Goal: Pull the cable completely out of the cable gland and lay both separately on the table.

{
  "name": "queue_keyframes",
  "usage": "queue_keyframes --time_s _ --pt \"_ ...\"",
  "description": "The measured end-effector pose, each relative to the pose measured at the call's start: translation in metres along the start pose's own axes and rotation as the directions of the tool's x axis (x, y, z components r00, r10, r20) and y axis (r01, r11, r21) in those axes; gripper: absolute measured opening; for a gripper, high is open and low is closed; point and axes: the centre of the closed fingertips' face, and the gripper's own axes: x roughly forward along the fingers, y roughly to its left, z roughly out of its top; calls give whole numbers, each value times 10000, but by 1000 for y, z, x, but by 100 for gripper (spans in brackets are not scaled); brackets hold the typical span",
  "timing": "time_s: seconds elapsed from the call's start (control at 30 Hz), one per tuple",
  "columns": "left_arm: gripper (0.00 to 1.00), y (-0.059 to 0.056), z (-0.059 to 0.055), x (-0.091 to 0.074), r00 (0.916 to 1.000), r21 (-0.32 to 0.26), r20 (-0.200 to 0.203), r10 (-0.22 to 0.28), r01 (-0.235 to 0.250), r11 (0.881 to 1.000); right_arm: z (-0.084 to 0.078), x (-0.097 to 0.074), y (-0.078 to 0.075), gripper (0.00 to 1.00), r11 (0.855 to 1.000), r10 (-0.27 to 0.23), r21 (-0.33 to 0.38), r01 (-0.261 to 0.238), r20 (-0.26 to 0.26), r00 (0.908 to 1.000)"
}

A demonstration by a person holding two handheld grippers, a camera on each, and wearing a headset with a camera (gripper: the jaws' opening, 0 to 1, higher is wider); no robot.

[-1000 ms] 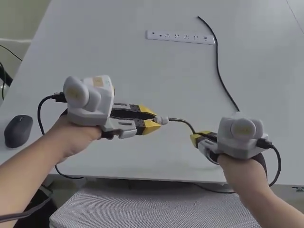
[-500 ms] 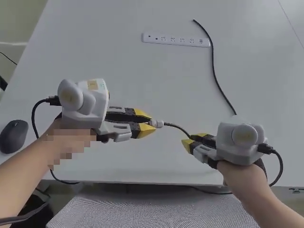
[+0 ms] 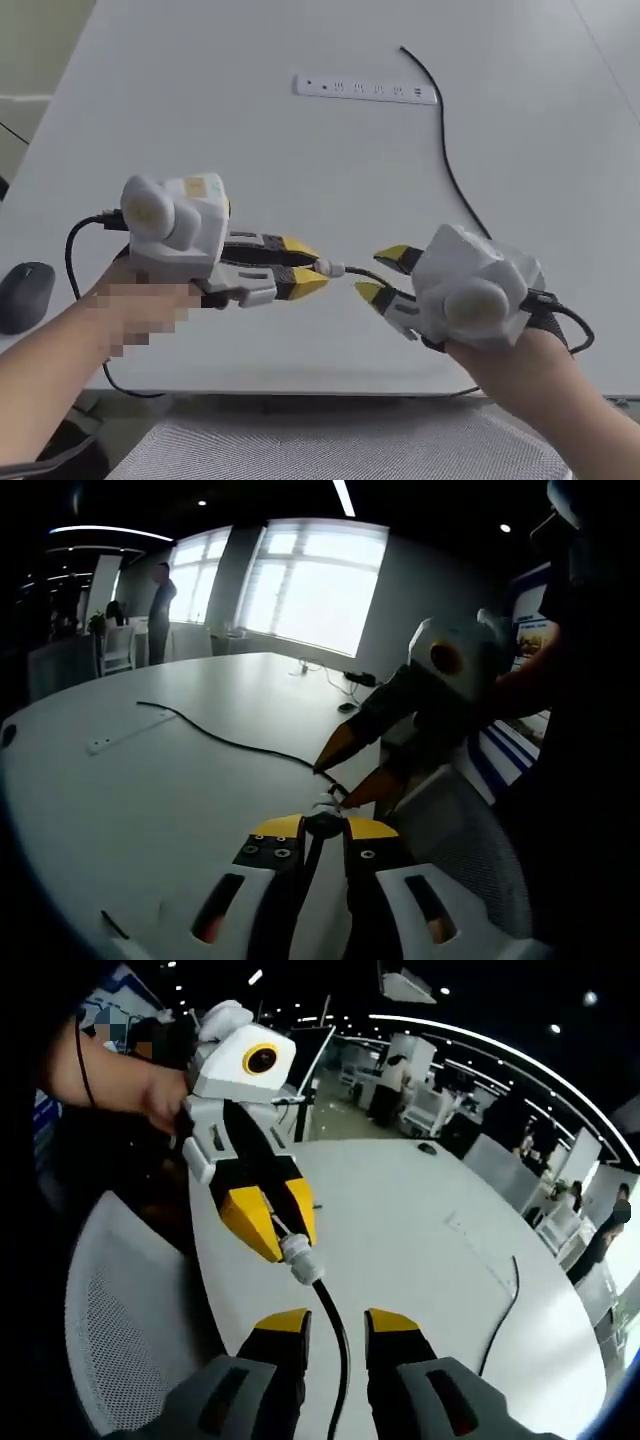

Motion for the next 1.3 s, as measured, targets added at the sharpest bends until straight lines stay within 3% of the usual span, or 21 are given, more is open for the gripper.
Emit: queue_keyframes --time_s 0.47,0.63,1.03,1.1,1.2,1.3 --pt "15 1 -3 1 10000 -17 -85 51 -51 10000 4 10 8 2 9943 136 -1054 -165 -280 9995" --pt "15 1 -2 2 10000 -43 -88 -1 1 10000 1 11 6 0 9954 118 -943 -148 -326 9994" --pt "15 3 1 1 10000 -85 -32 60 -60 9999 -8 14 -1 0 9978 15 667 16 -466 9989" --pt "15 4 2 0 10000 -117 11 74 -74 9999 -9 15 -2 0 9907 -4 1358 57 -389 9992" --pt "15 6 2 -2 9999 -143 43 102 -101 9998 -13 16 -5 0 9890 -53 1477 115 -418 9991" --pt "15 7 2 -2 9999 -156 29 137 -137 9998 -23 20 -7 0 9695 -69 2443 199 -538 9985"
